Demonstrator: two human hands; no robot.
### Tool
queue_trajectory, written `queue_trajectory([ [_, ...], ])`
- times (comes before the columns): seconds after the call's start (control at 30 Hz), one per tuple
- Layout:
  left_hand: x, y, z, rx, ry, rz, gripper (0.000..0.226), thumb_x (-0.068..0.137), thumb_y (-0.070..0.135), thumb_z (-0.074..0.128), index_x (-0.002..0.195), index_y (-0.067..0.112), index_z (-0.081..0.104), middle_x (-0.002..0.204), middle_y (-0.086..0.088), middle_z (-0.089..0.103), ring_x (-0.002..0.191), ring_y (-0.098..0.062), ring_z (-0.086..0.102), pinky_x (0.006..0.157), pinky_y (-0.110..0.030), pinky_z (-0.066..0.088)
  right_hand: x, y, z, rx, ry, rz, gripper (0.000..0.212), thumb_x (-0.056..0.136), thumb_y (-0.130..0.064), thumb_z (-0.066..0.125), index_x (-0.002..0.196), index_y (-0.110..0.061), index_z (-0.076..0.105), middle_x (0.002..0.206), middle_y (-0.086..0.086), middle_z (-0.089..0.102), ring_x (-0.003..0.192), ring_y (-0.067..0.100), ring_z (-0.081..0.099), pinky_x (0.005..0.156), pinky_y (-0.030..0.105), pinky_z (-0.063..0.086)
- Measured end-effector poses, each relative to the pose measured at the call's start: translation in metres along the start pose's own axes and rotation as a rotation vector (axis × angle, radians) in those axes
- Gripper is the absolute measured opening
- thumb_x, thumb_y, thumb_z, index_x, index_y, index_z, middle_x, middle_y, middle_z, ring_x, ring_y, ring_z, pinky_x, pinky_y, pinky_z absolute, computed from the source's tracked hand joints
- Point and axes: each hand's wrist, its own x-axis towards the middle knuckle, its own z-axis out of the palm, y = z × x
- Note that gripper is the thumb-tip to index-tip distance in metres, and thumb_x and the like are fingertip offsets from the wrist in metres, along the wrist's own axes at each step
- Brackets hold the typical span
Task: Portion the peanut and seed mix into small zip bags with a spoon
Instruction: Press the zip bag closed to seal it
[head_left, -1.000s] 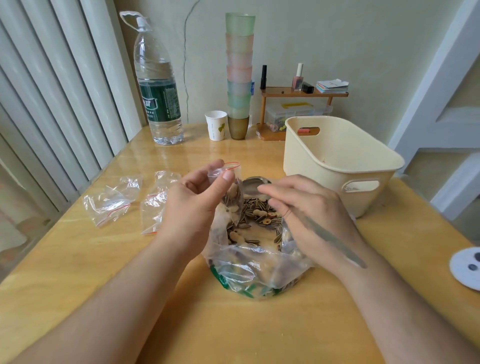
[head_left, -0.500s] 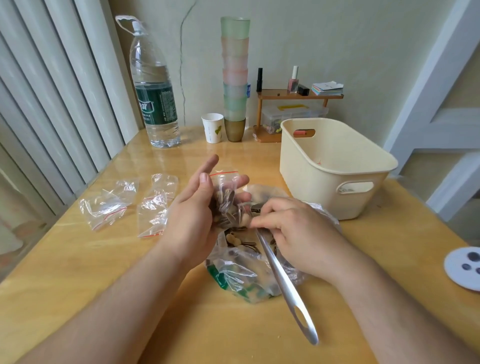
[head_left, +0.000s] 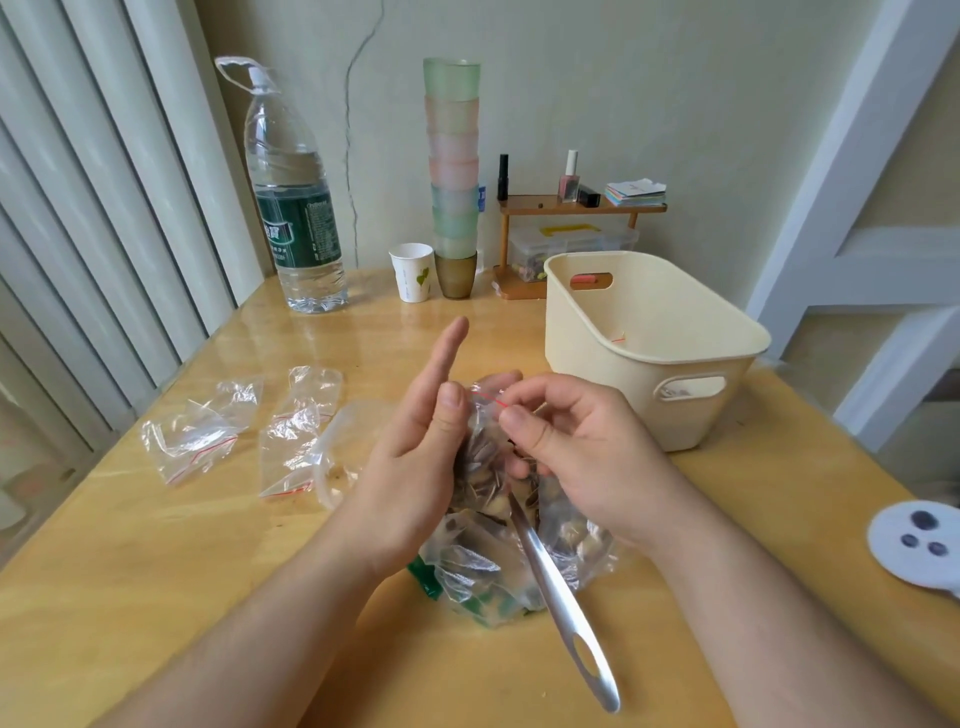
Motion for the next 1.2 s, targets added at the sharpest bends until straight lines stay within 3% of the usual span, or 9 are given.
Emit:
queue_trajectory([
  [0.1,0.002,0.0,0.0,-0.028,0.046,-0.065,0.07,0.092,0.039,0.07,0.156,0.037,0.041,0.095,-0.001,0.074,0.084,-0.022,0.073,0.078,-0.04,0.064,0.003,0.002,-0.003,-0.127,0.108,-0.086,0.006,0.095,-0.026,0.074,0.09,-0.028,0.073,0.086,-0.017,0.072,0.072,0.008,0.061,0.065,0.019,0.05],
  [0.2,0.005,-0.004,-0.001,0.077,0.05,-0.065,0.038,0.086,0.028,0.081,0.123,0.021,0.072,0.095,-0.023,0.073,0.084,-0.025,0.068,0.086,-0.059,0.06,0.005,0.009,-0.006,-0.612,0.296,-0.391,0.004,0.091,-0.024,0.074,0.09,-0.028,0.076,0.088,-0.011,0.069,0.083,0.008,0.064,0.075,0.019,0.05],
  [0.3,0.006,-0.008,-0.001,0.034,0.036,-0.063,0.024,0.088,0.025,0.082,0.11,0.015,0.078,0.1,-0.036,0.066,0.088,-0.028,0.065,0.092,-0.064,0.058,0.005,0.01,-0.002,-0.762,0.387,-0.553,0.004,0.09,-0.01,0.079,0.093,-0.013,0.079,0.09,-0.004,0.069,0.083,0.009,0.064,0.077,0.016,0.049],
  [0.53,0.008,-0.008,-0.003,-0.1,0.096,-0.084,0.022,0.084,0.017,0.076,0.103,0.006,0.074,0.09,-0.005,0.078,0.081,-0.012,0.072,0.074,-0.021,0.056,0.005,0.005,-0.006,-0.465,0.405,-0.429,0.011,0.094,-0.011,0.073,0.094,-0.022,0.075,0.093,-0.009,0.067,0.089,0.013,0.066,0.077,0.023,0.053],
  [0.63,0.009,-0.009,-0.002,-0.104,0.111,-0.102,0.023,0.084,0.019,0.077,0.105,0.008,0.074,0.092,-0.007,0.078,0.08,-0.013,0.07,0.07,-0.021,0.056,0.004,0.005,-0.003,-0.277,0.335,-0.291,0.019,0.096,-0.008,0.07,0.094,-0.027,0.072,0.092,-0.008,0.069,0.088,0.01,0.066,0.079,0.024,0.054],
  [0.77,0.008,-0.011,-0.006,-0.122,0.111,-0.076,0.026,0.084,0.014,0.085,0.106,0.007,0.073,0.102,-0.017,0.078,0.093,-0.019,0.073,0.088,-0.031,0.061,0.003,0.008,-0.001,-0.266,0.3,-0.234,0.023,0.099,-0.012,0.067,0.096,-0.035,0.068,0.089,-0.014,0.07,0.086,0.009,0.067,0.079,0.03,0.056],
  [0.87,0.007,-0.006,-0.004,-0.121,0.153,-0.044,0.019,0.088,0.015,0.078,0.1,0.003,0.069,0.093,-0.013,0.074,0.079,-0.01,0.067,0.072,-0.02,0.055,0.002,0.008,0.002,-0.275,0.298,-0.262,0.024,0.098,-0.013,0.068,0.096,-0.037,0.069,0.089,-0.014,0.071,0.086,0.011,0.068,0.078,0.028,0.055],
  [1.03,0.007,-0.003,-0.003,-0.13,0.219,-0.024,0.017,0.086,0.02,0.076,0.095,0.006,0.072,0.09,-0.015,0.074,0.08,-0.016,0.068,0.075,-0.022,0.057,0.002,0.009,0.002,-0.206,0.31,-0.27,0.032,0.095,-0.009,0.073,0.099,-0.04,0.07,0.093,-0.011,0.073,0.09,0.013,0.07,0.082,0.027,0.056],
  [1.2,0.009,-0.001,-0.002,-0.167,0.308,-0.012,0.023,0.082,0.02,0.076,0.097,0.002,0.072,0.089,-0.013,0.078,0.077,-0.014,0.07,0.069,-0.019,0.055,0.005,0.008,0.002,0.037,0.301,-0.119,0.022,0.094,-0.001,0.072,0.102,-0.021,0.072,0.089,0.003,0.076,0.085,0.017,0.074,0.086,0.036,0.06],
])
